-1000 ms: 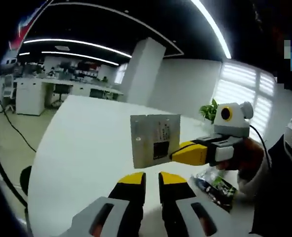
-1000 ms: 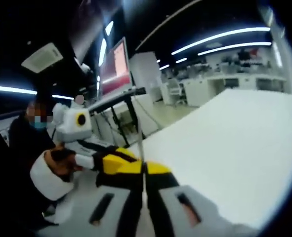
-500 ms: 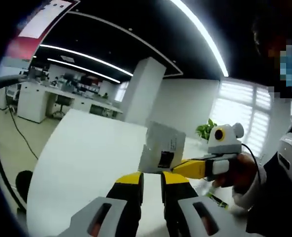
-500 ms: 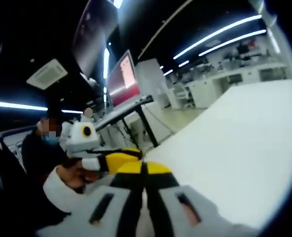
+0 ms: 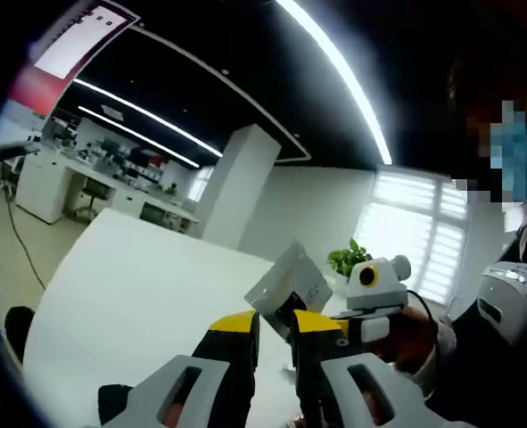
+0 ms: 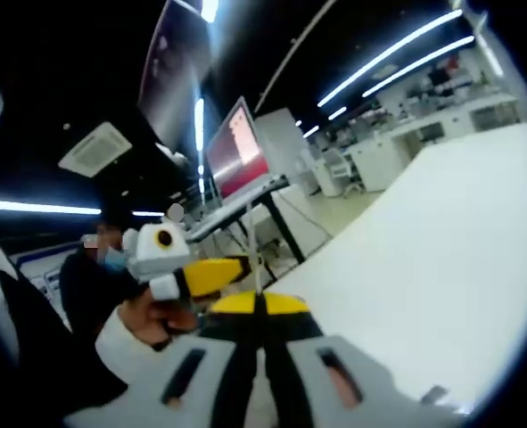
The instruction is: Arrange the skincare products in the storage area until every visible bottle or jar stands upright without overlapping.
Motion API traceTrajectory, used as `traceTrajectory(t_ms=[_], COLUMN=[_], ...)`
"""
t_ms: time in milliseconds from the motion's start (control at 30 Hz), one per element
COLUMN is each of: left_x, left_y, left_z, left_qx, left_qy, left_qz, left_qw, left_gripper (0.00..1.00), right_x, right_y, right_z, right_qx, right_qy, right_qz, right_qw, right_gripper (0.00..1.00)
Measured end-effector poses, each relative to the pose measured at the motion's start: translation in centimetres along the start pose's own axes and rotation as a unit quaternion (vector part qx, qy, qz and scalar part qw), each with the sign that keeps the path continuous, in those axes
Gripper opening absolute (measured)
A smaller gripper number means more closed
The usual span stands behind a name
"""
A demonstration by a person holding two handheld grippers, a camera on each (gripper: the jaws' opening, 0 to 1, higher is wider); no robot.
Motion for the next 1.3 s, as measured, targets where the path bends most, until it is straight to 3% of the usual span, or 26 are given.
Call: traceTrajectory(t_ms=[367,533,900,1300], left_x=[1.3,1.9,2.8,3.7], left_y=[-0.2,-0.5,-1.1,-1.6], left_z=[-0.6,-0.8,-1.1,-1.5], left_qx=[0.002,0.009,0.002,-0.014], left_qy=[-0.038,-0.070,-0.107,-0.116], left_qz=[0.016,0.036,0.062,0.054], left_qw=[0.9991,0.9968,0.9923,0.9917], left_gripper=[0.13,0.13,0.13,0.12], right_x=[-1.3,-1.6,-2.1,-2.4], right_y=[-0.7,-1.0,-2.2,-3.0], right_z=[0.7,0.7,0.5,0.8], right_qx=[0.000,-0.003,-0.029,-0.042], right_qy=[0.032,0.042,0.053,0.054], right_qz=[0.005,0.005,0.014,0.019], right_qw=[0.9995,0.9991,0.9981,0.9975], right_gripper=[0.00,0.00,0.00,0.00])
Point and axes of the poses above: the point that each gripper's makers call its tool centre point, and the gripper's own axes: z roughly backward along the fingers, x roughly to its right, y roughly out of its top, the point moved 3 cm from there along z, roughly backward along the fingers, and after that the axes turned 15 degrees about -x, right-handed, at the moved point
